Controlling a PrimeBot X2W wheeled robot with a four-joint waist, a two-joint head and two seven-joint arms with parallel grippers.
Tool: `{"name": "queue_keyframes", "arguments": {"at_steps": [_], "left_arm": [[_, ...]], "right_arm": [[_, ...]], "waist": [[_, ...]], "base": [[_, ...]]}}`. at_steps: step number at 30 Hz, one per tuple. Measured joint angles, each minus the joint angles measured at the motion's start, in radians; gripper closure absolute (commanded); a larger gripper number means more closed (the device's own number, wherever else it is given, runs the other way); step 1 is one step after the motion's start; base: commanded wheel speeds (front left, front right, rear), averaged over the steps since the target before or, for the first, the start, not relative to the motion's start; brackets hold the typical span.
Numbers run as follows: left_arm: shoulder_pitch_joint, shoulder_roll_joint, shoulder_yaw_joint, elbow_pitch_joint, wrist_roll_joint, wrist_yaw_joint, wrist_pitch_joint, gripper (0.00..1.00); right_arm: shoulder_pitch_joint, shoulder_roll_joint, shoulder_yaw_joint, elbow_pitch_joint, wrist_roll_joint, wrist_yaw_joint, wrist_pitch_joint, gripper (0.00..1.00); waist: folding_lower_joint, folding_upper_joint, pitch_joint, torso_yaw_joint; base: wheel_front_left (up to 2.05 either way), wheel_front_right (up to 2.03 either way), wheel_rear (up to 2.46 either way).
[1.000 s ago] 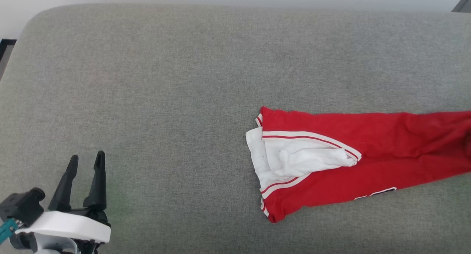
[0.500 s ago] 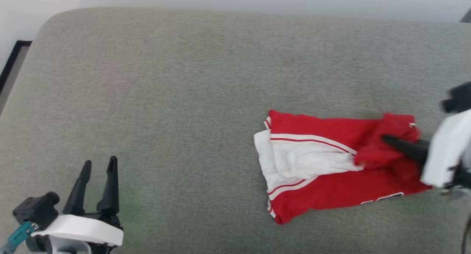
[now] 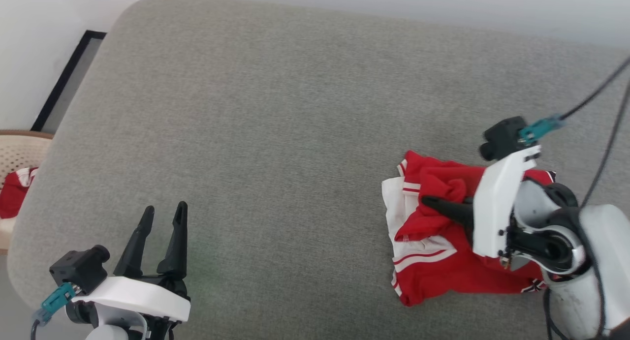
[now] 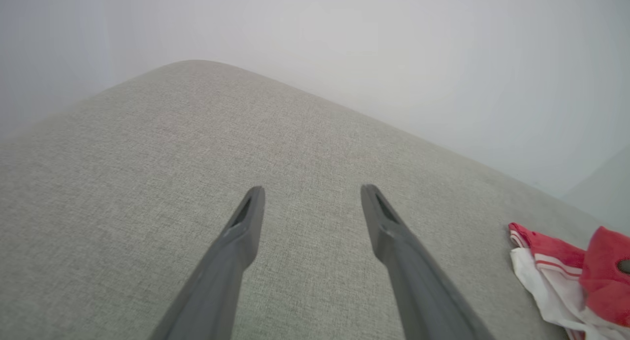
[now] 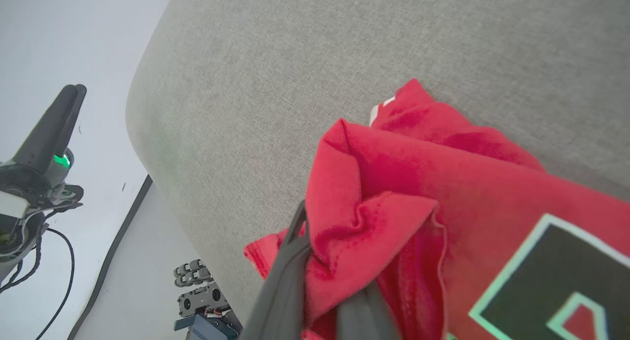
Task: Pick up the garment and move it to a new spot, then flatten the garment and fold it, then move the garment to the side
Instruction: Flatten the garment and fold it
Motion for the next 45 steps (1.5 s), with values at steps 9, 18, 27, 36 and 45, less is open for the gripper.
{"name": "queue_keyframes", "arguments": {"at_steps": [9, 18, 27, 36, 45], "left_arm": [[-0.002, 0.001, -0.008, 0.0, -0.017, 0.0, 0.0, 0.0], [0.018, 0.009, 0.038, -0.021, -0.02, 0.0, 0.0, 0.0], [0.047, 0.024, 0.079, -0.04, -0.015, 0.0, 0.0, 0.0], [0.091, 0.032, 0.123, -0.05, 0.011, 0.0, 0.0, 0.0], [0.148, 0.022, 0.162, -0.061, 0.071, 0.0, 0.0, 0.0]], "right_arm": [[-0.032, -0.029, 0.087, 0.063, -0.017, 0.0, -0.043, 0.0], [-0.047, -0.066, 0.065, -0.031, 0.035, 0.0, -0.083, 0.0], [0.019, -0.104, -0.074, -0.13, 0.015, 0.0, -0.169, 0.0], [0.151, -0.096, -0.164, -0.189, -0.031, 0.0, -0.337, 0.0], [0.288, -0.113, -0.144, -0.138, -0.14, 0.0, -0.691, 0.0]], "waist": [[0.0, 0.0, -0.002, 0.013], [-0.0001, 0.0, -0.018, -0.04], [0.0, 0.0, -0.047, -0.117], [0.0, 0.0, -0.091, -0.2], [0.0, 0.0, -0.156, -0.267]], "base": [[0.0, 0.0, 0.0], [0.0, 0.0, 0.0], [0.0, 0.0, 0.0], [0.0, 0.0, 0.0], [0.0, 0.0, 0.0]]}}
